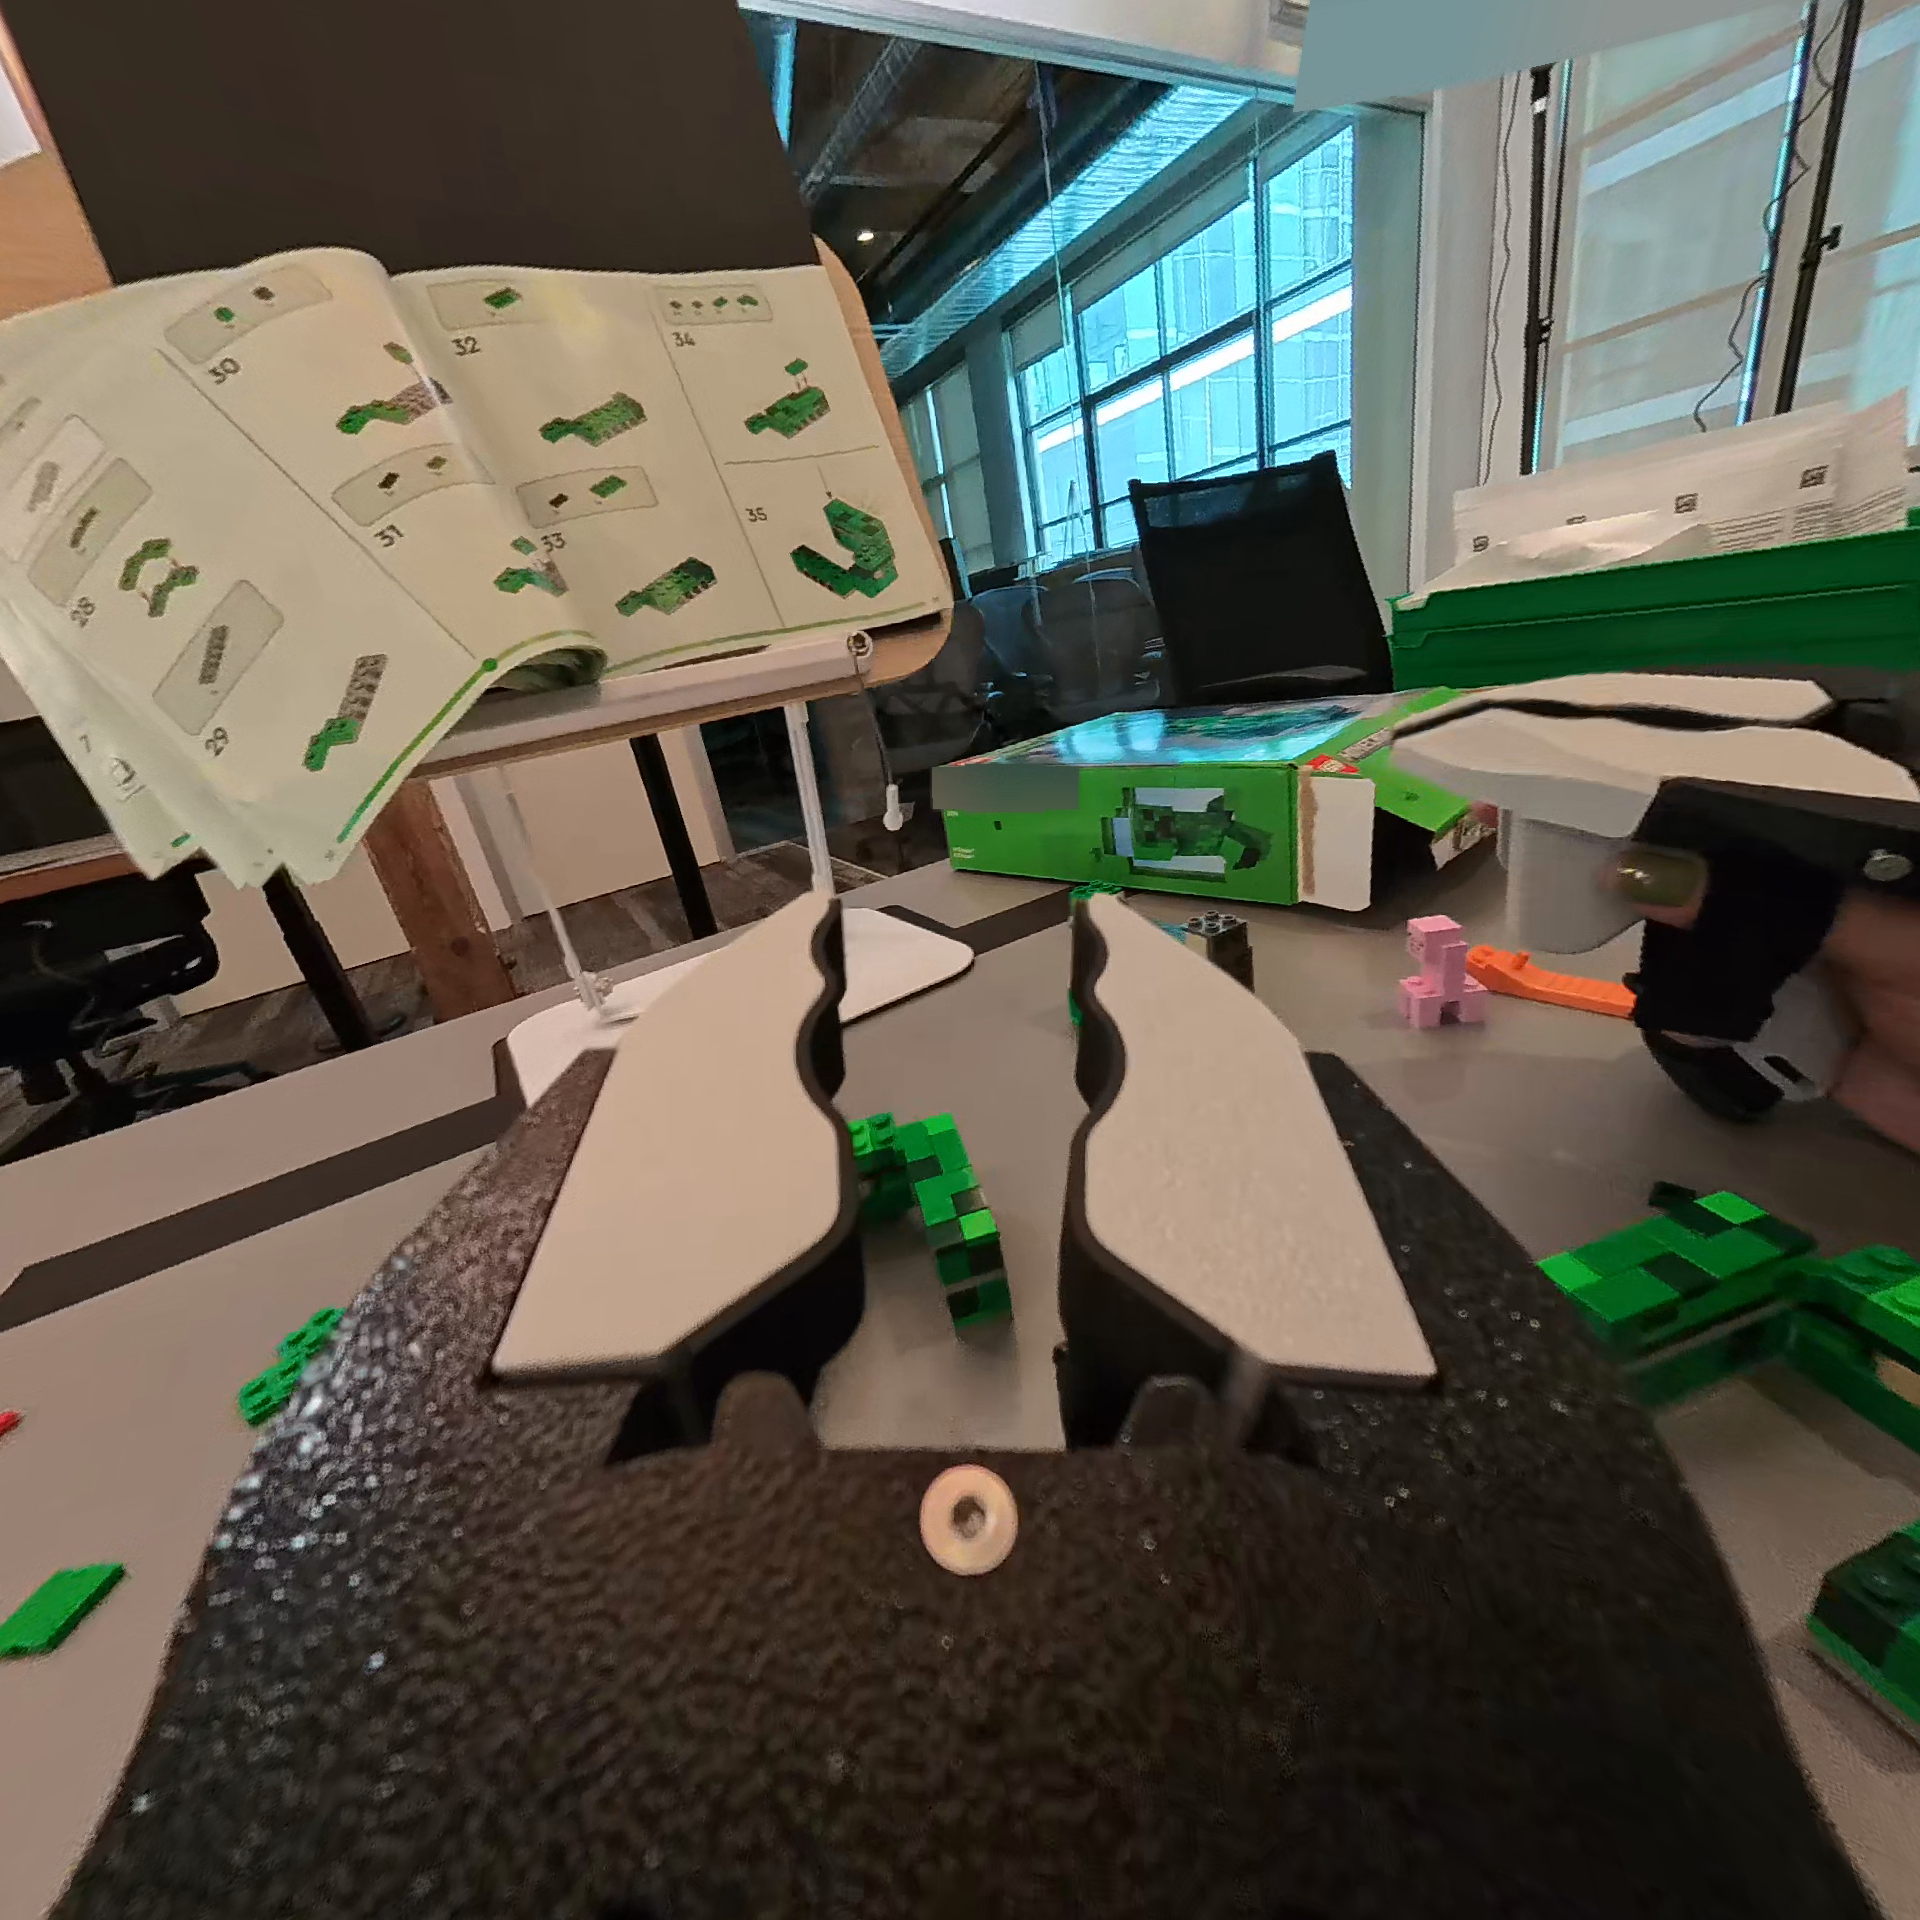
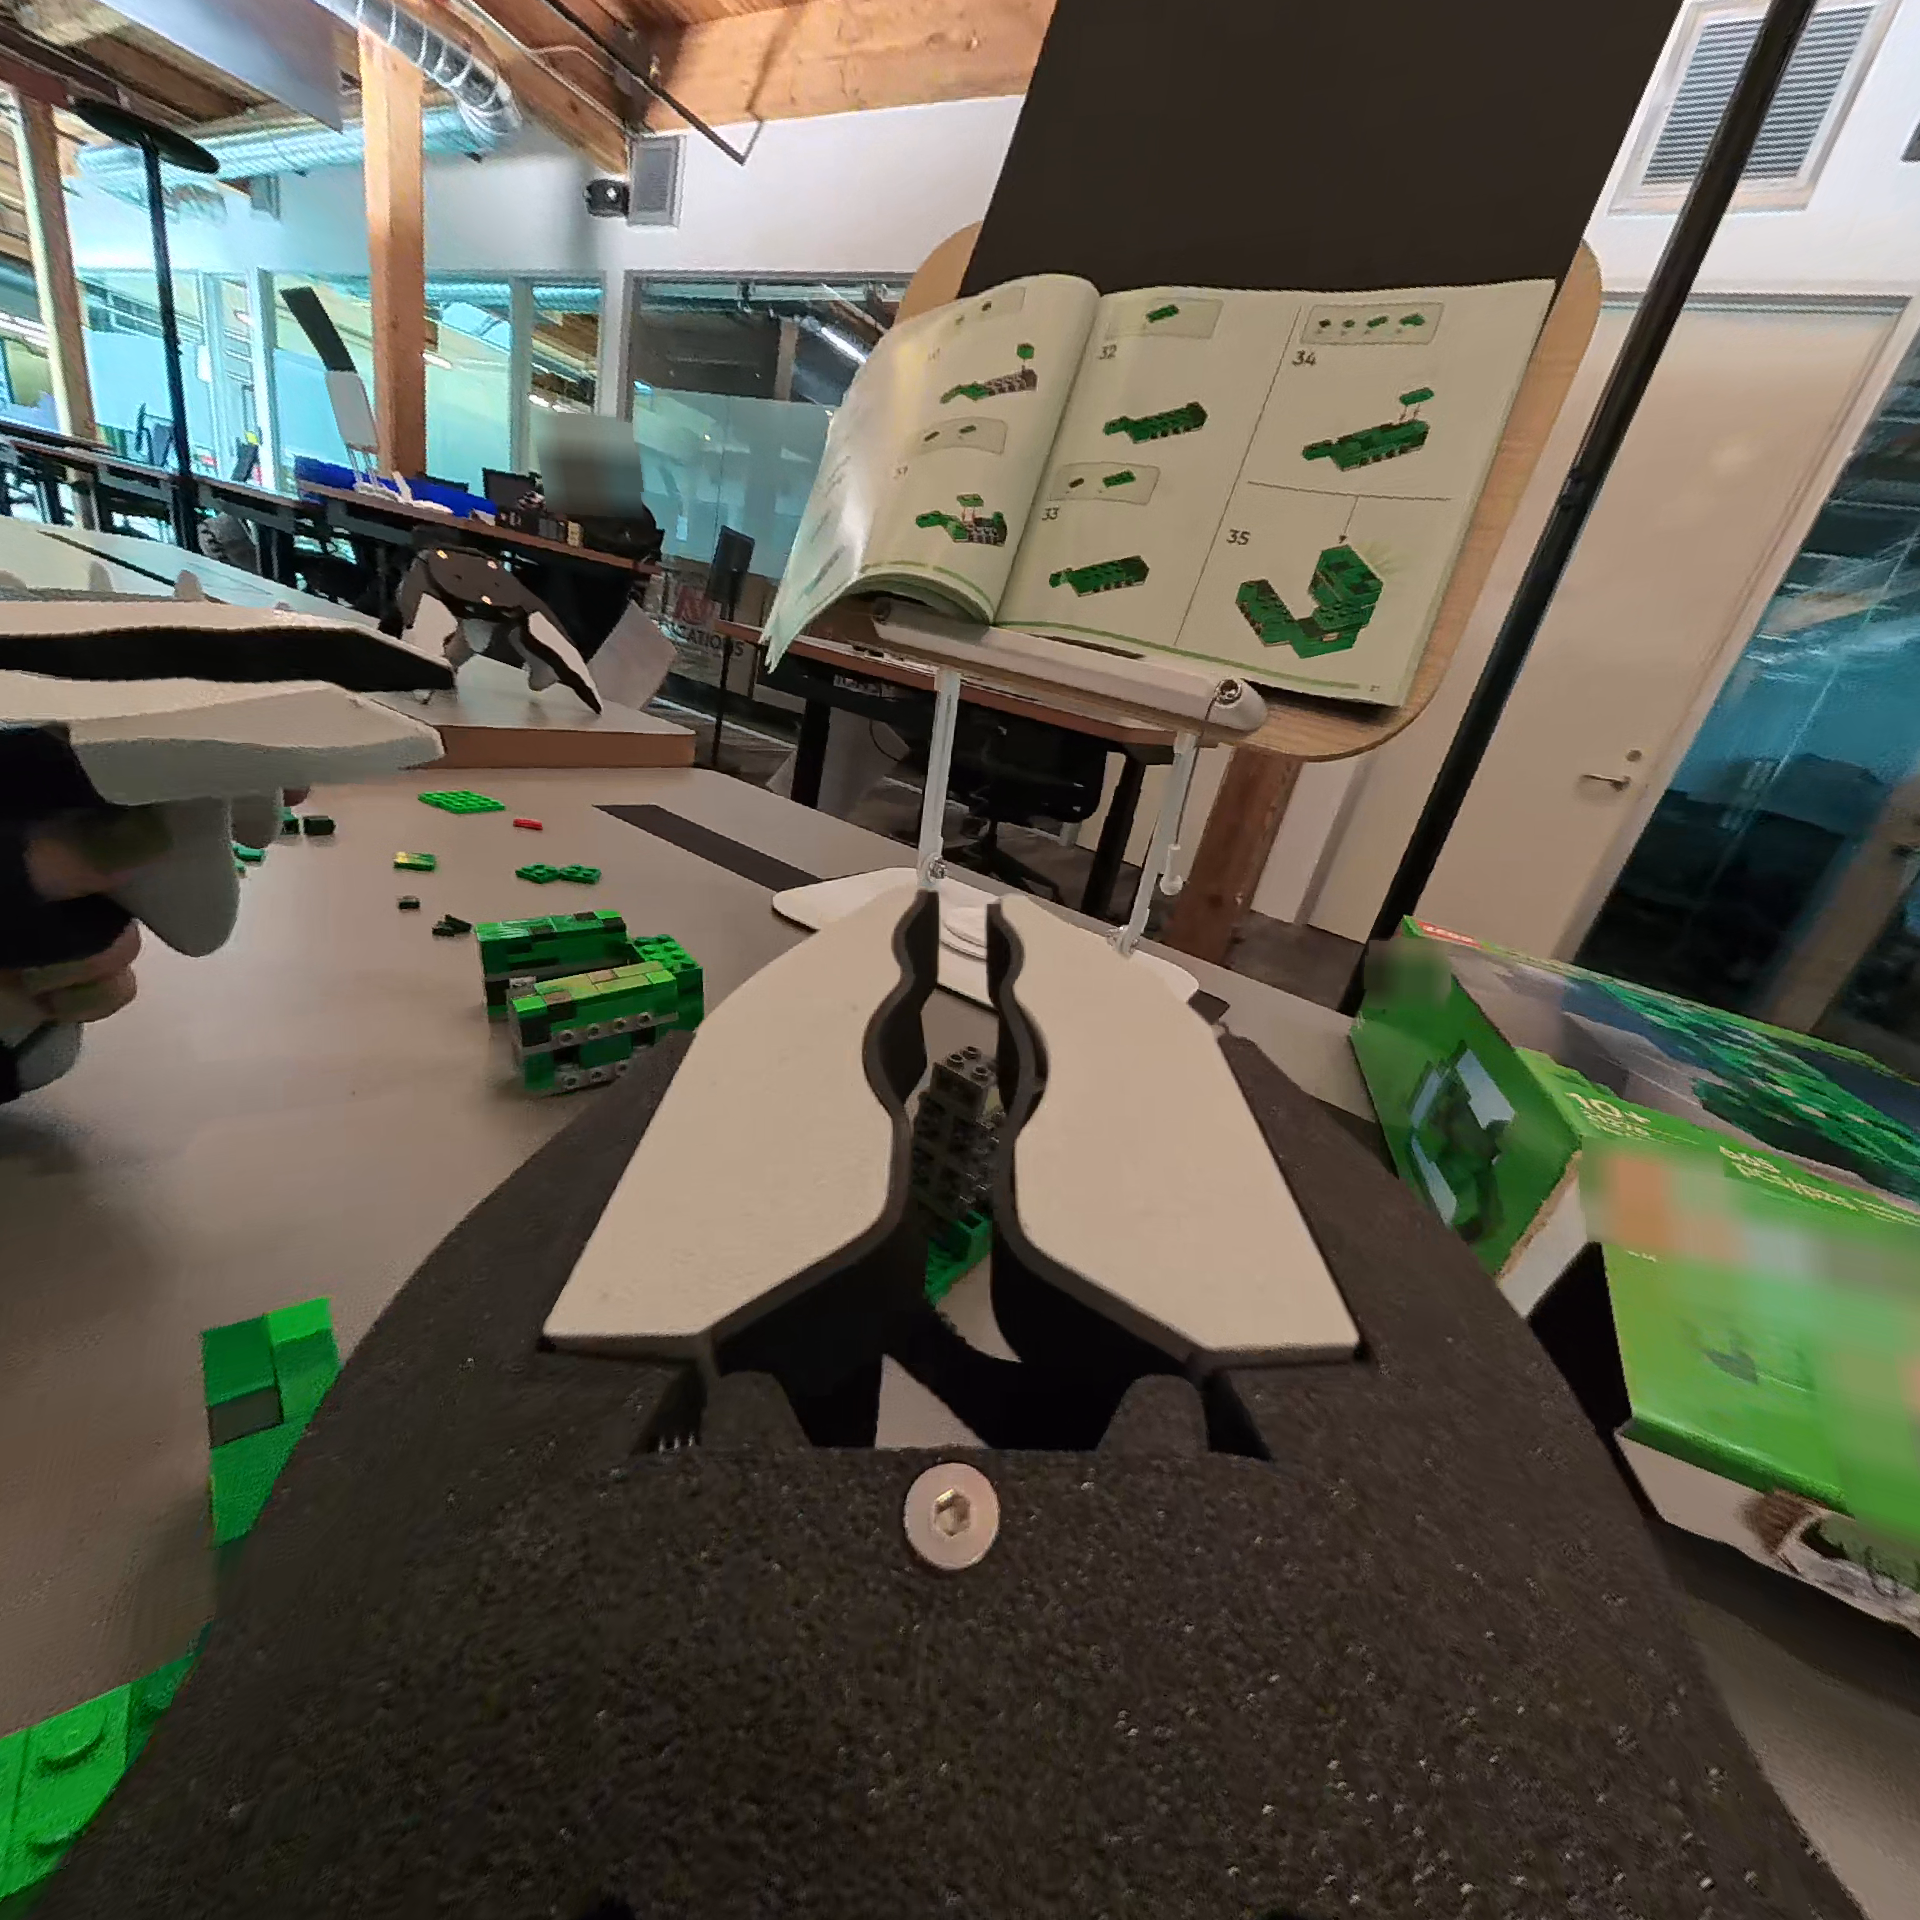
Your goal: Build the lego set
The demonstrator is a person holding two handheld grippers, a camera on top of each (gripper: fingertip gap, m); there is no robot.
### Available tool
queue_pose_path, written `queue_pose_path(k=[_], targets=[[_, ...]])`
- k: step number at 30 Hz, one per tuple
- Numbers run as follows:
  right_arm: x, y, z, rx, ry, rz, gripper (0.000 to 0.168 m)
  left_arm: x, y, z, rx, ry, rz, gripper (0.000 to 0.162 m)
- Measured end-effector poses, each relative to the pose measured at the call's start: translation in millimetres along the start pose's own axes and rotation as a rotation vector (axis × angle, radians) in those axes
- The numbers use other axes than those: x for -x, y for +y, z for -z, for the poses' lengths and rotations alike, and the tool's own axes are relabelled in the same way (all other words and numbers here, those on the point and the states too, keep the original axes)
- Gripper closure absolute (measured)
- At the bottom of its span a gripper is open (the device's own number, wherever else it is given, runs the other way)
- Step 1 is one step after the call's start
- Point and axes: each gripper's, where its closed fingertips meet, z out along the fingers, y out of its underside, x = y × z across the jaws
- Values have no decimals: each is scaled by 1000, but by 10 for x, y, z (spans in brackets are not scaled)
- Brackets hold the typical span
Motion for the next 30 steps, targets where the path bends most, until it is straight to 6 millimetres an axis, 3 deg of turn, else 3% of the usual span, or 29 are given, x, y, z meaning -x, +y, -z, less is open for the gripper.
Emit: queue_pose_path(k=[10, 21, 30], targets=[[178, -11, -16, -10, -86, 26, 168, 29, -12, 96, 8, -14, -12, 122], [110, -46, 55, -28, -90, -10, 168, -31, 10, 31, 10, 19, -1, 124], [215, -23, 57, -8, -129, 35, 168, -209, 19, -21, 11, 113, 50, 127]])
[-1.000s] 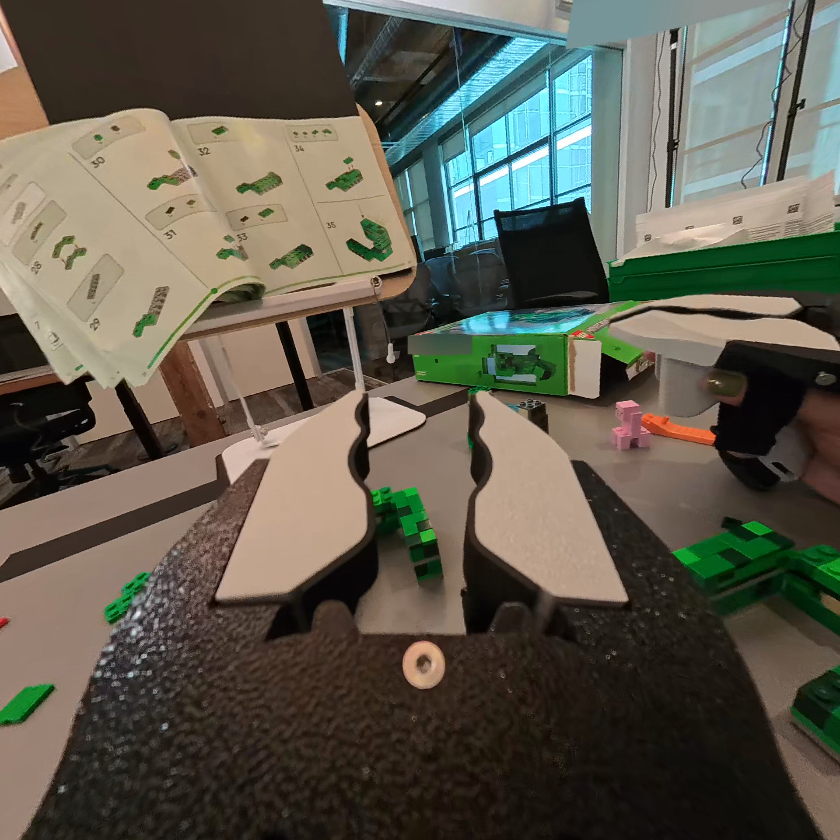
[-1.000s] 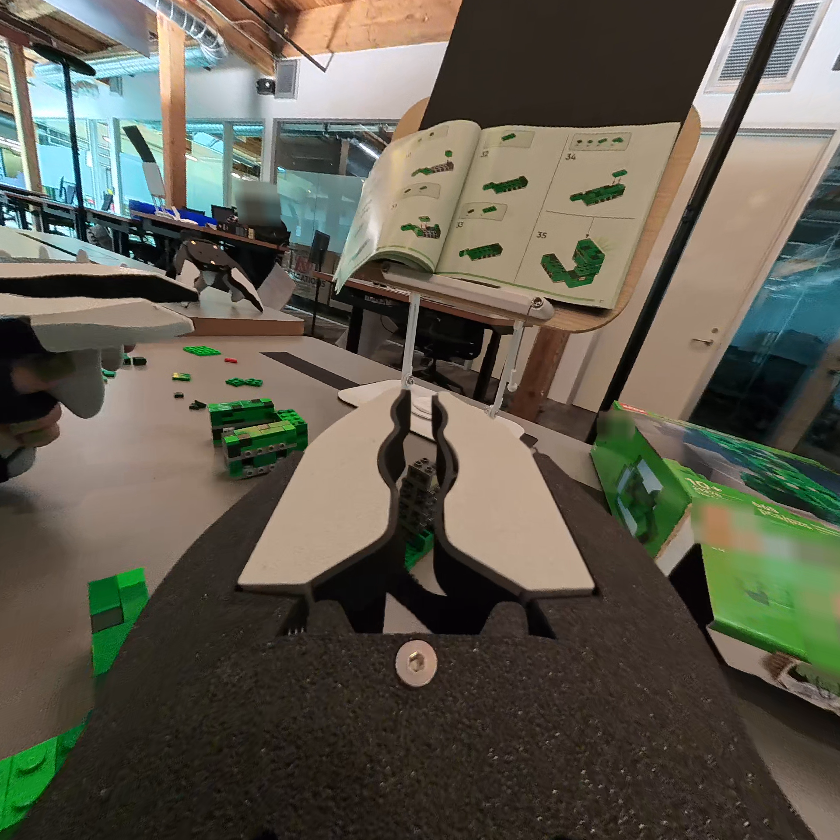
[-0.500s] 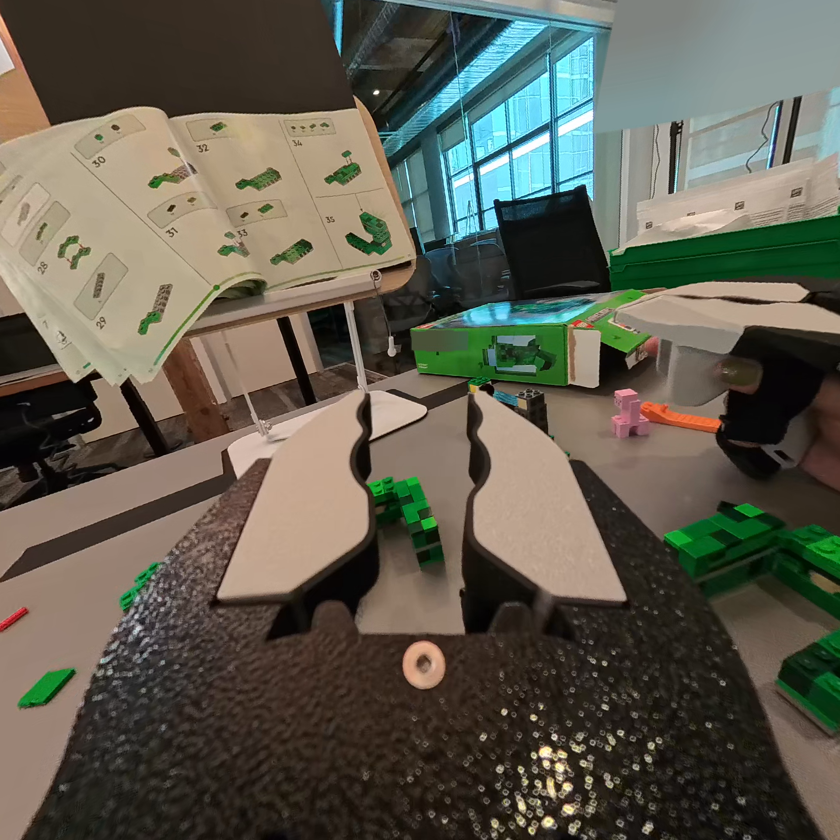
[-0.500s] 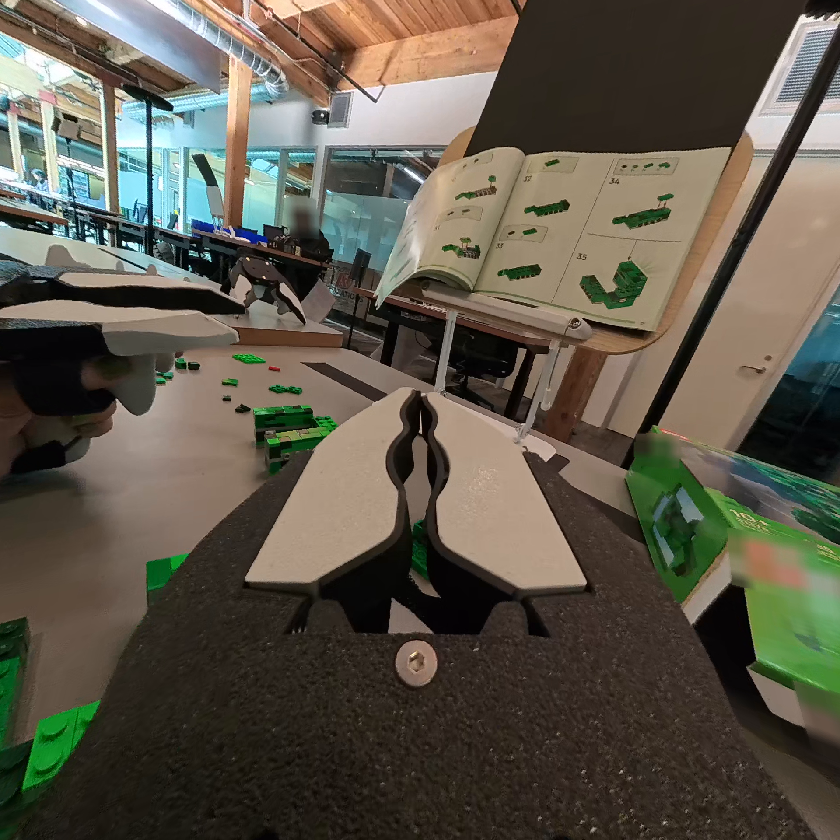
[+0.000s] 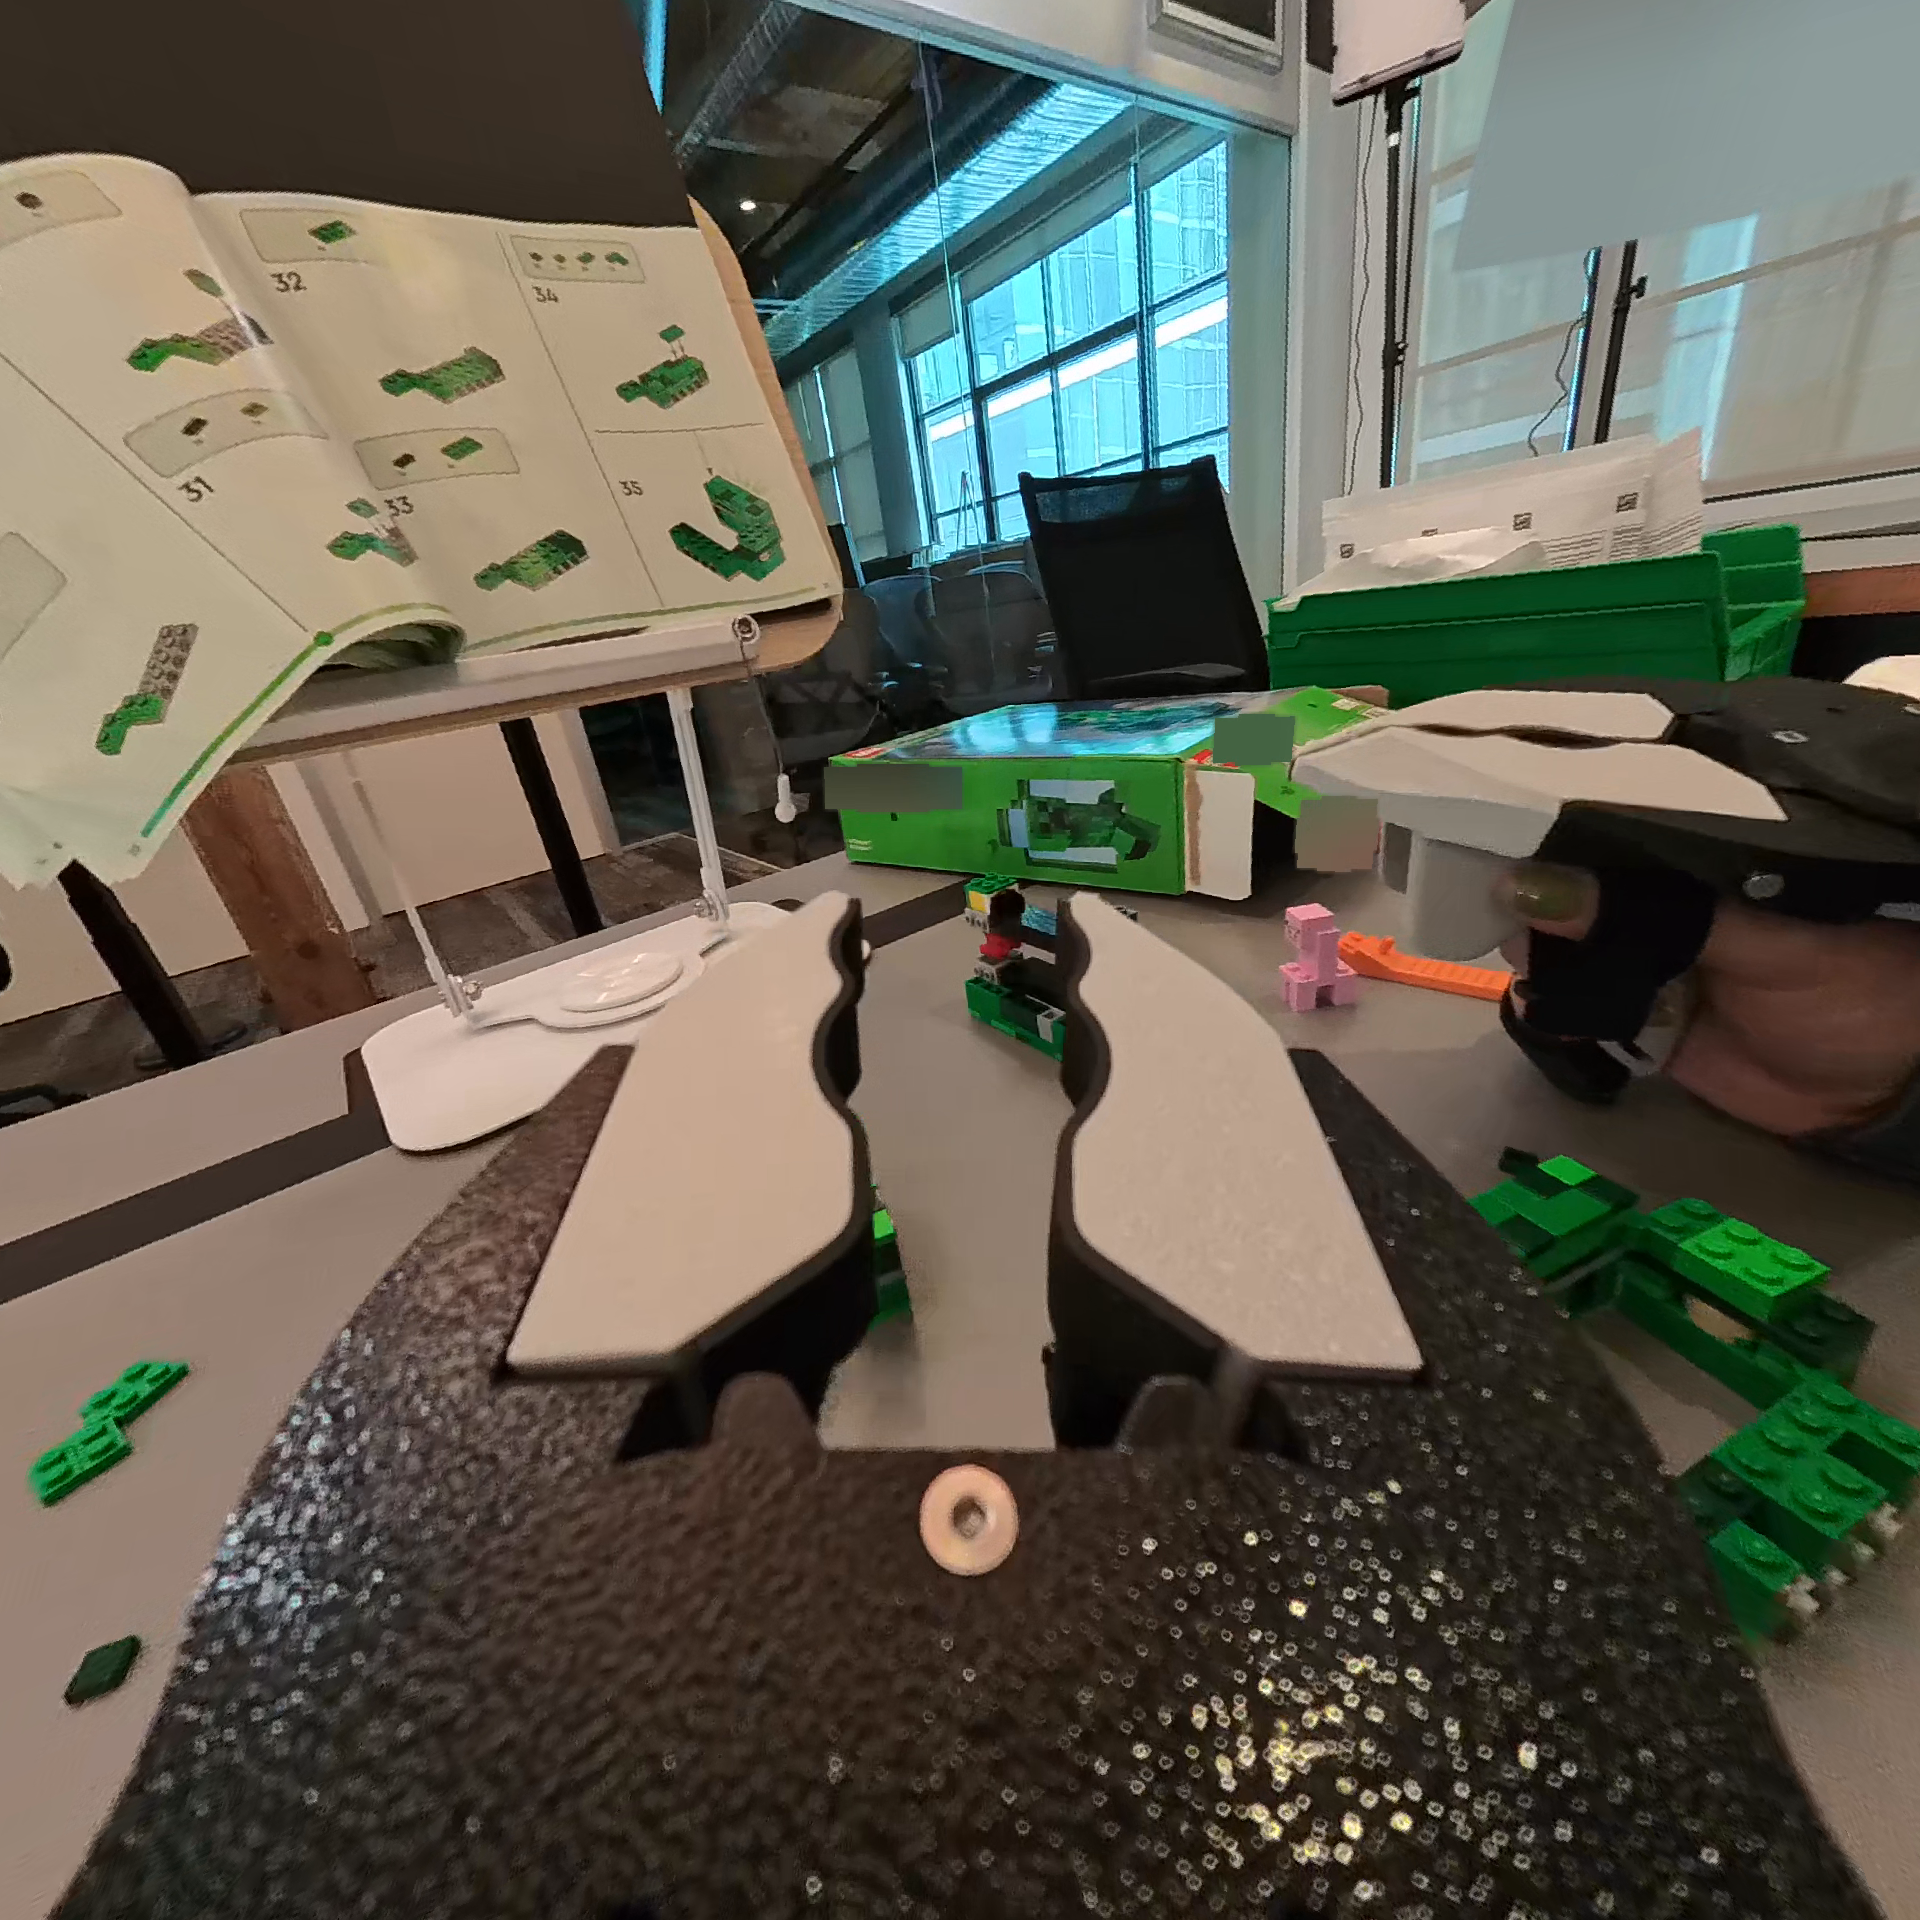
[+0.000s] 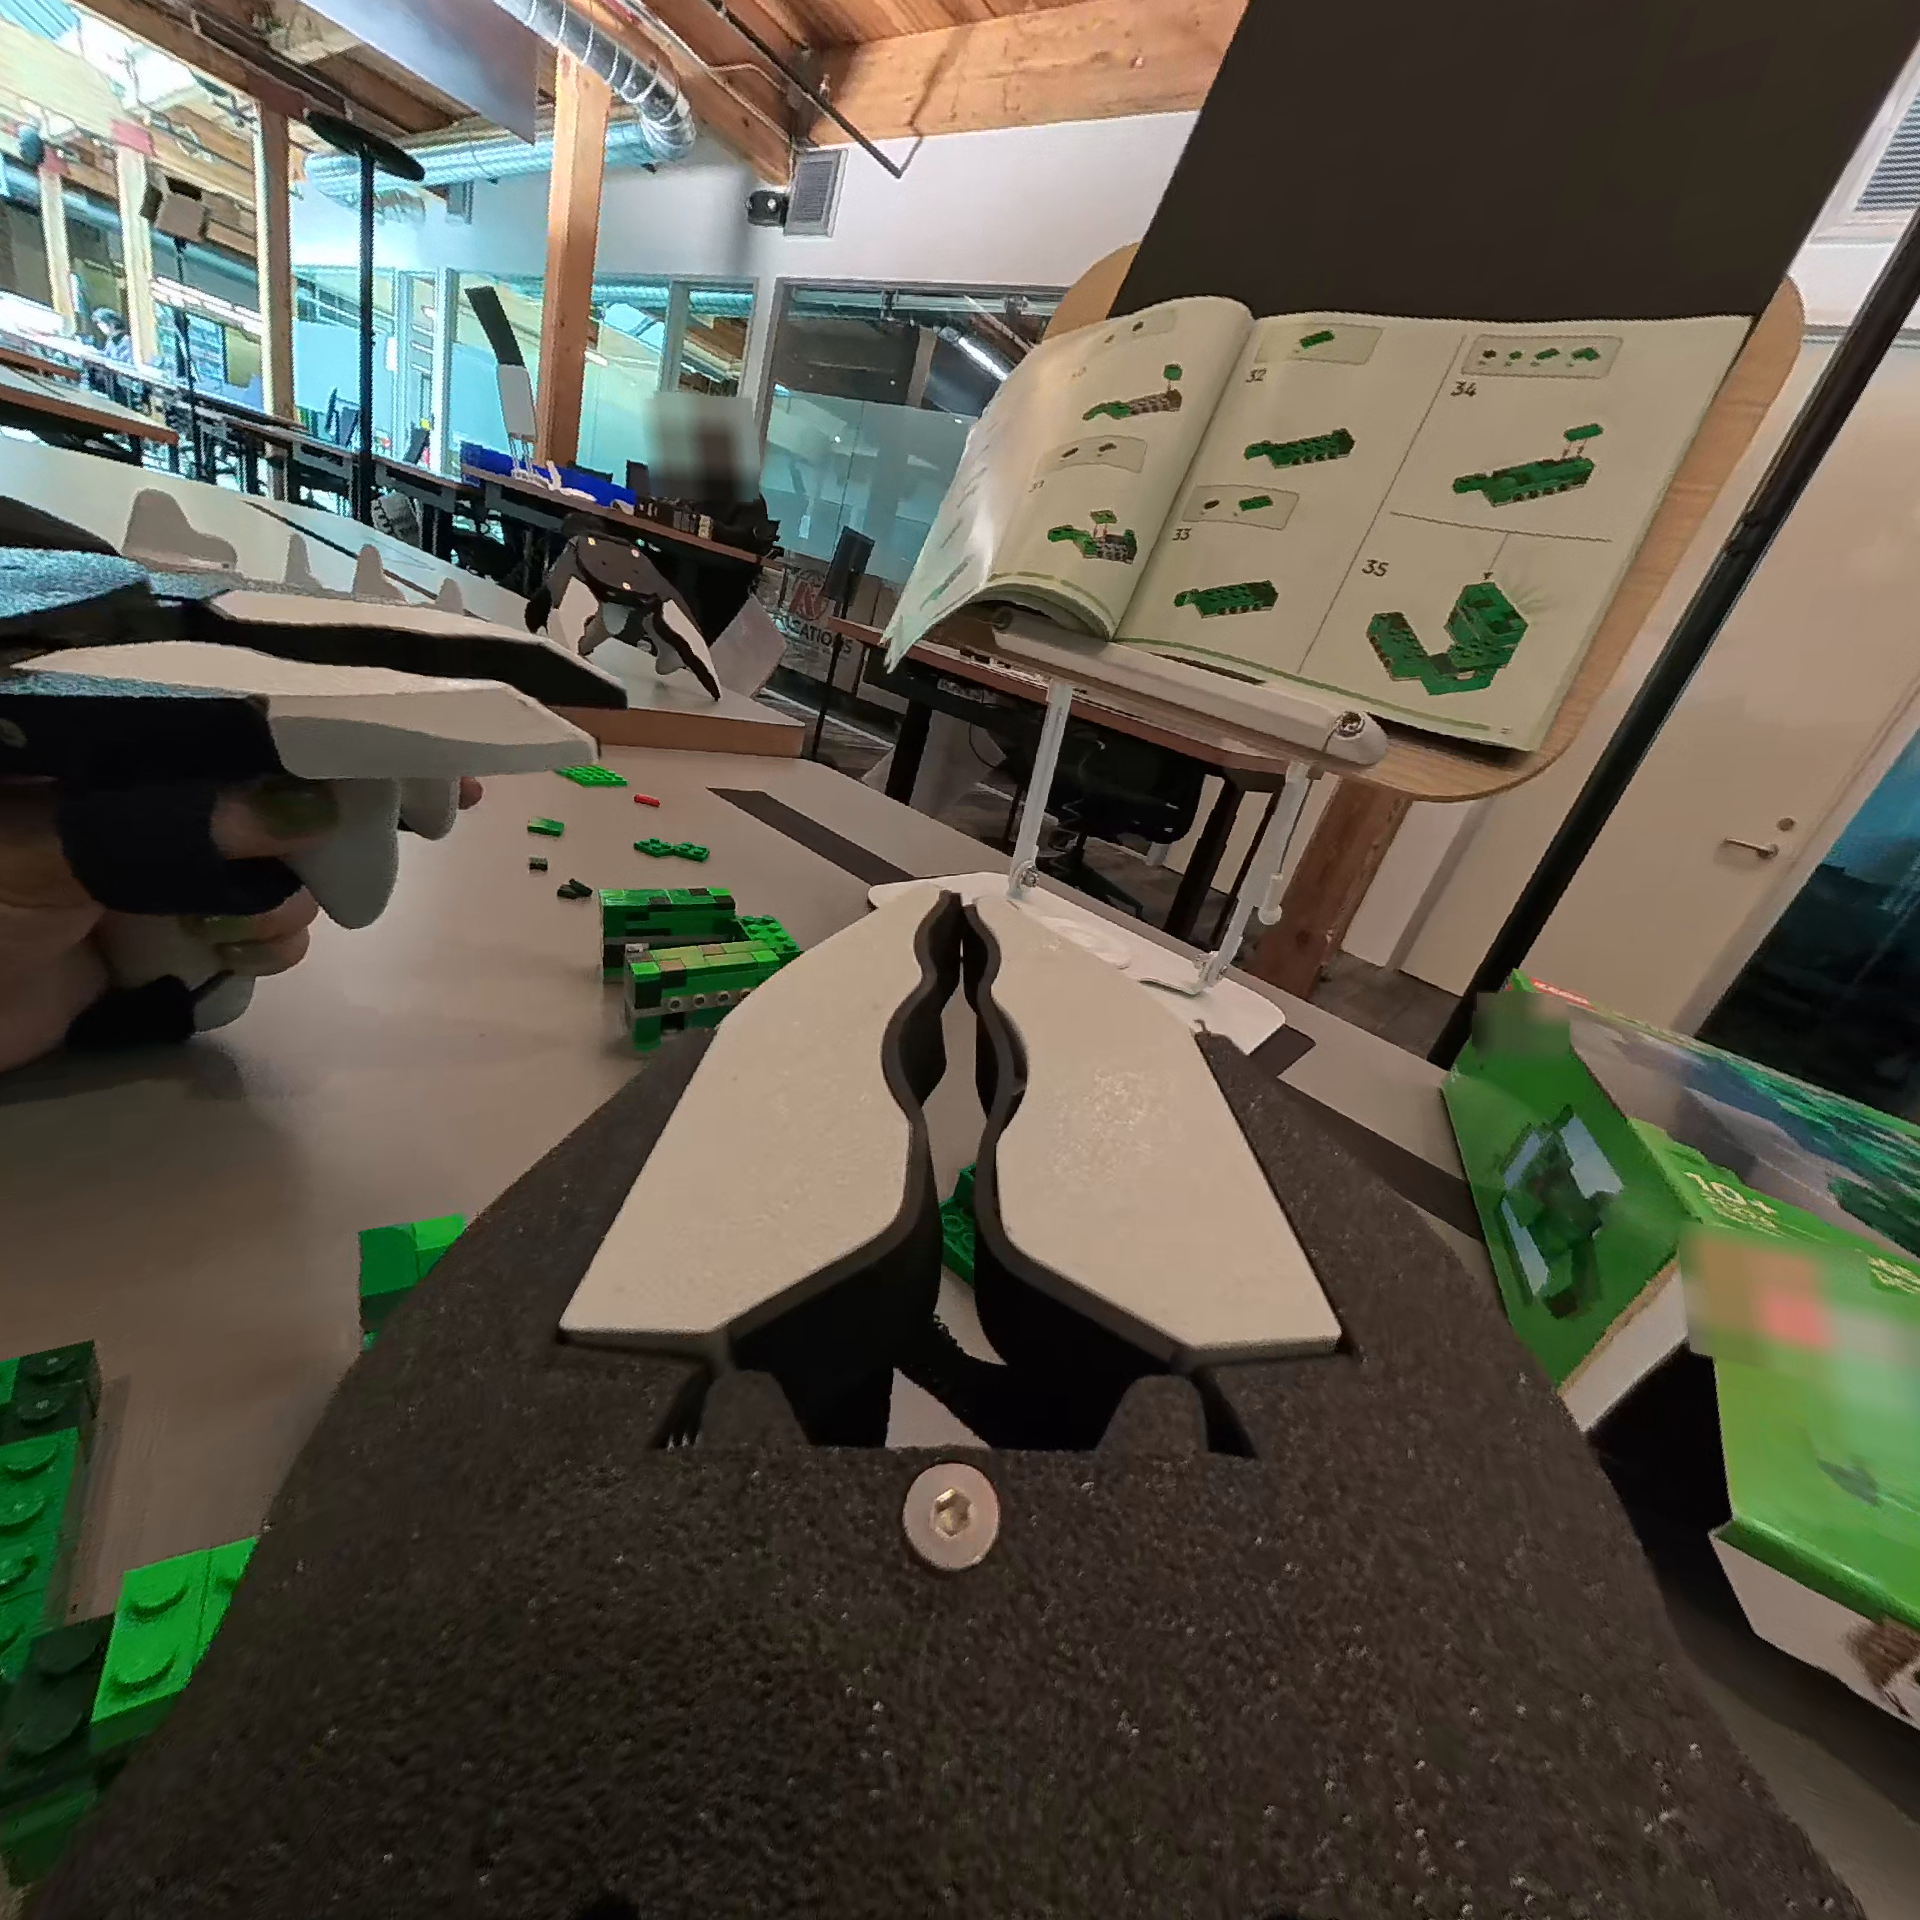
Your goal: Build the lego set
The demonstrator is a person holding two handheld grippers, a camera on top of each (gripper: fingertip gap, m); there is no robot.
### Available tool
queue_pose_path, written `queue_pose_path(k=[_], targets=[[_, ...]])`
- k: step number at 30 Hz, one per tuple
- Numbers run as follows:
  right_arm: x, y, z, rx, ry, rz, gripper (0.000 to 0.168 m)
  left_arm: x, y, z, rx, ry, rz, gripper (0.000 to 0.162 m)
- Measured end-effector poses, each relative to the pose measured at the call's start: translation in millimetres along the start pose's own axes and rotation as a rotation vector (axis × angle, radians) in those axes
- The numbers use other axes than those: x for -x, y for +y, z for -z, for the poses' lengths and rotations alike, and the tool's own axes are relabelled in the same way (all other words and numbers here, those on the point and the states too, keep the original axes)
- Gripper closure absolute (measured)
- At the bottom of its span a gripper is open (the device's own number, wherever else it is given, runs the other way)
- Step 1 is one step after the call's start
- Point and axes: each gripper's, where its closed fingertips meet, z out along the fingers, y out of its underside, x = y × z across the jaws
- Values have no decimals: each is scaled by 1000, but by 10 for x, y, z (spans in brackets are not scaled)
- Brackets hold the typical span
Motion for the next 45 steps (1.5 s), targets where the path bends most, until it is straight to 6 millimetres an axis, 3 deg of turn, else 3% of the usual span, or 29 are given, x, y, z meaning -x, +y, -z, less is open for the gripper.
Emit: queue_pose_path(k=[6, 17, 40, 45], targets=[[35, 20, -17, 10, -12, 19, 168, 35, -1, 36, 7, -12, -10, 129], [60, 41, -45, 19, -28, 1, 168, 393, 28, 267, 25, -82, 21, 133], [89, 44, -73, 14, -21, 68, 168, 224, 43, 262, 39, -6, -35, 145], [100, 46, -75, 14, -27, 67, 168, 187, 45, 262, 40, 18, -43, 154]])
